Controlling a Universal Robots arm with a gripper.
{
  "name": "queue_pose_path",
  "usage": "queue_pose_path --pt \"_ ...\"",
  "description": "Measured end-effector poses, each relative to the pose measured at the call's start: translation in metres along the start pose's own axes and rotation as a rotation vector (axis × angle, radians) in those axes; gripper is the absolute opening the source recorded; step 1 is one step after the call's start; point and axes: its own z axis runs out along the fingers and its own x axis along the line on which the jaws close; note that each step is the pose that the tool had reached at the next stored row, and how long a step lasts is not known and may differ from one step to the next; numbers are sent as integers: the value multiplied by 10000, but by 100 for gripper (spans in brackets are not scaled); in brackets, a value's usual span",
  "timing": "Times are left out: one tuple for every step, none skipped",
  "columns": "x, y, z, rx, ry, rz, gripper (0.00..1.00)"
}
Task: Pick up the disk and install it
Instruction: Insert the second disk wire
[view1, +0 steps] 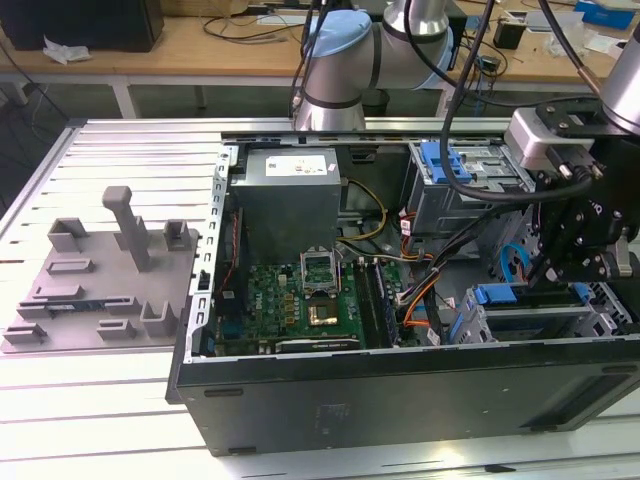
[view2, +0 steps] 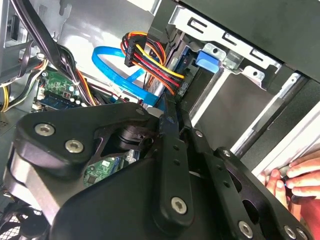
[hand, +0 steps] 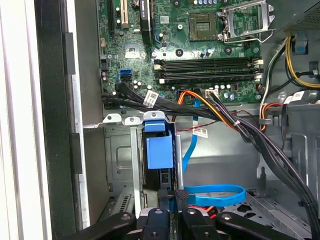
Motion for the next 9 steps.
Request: queue_pose_path --pt "0 0 2 0 0 0 16" --pt "0 0 4 0 0 0 16" --pt "0 0 5 0 0 0 16" --pt "0 0 9 1 0 0 16" --pt "0 0 11 0 0 0 16" --pt "0 0 16 1 0 0 16" --pt "0 1 19 0 1 0 16" --pt "0 1 22 0 0 0 16" --pt "0 1 24 0 0 0 16"
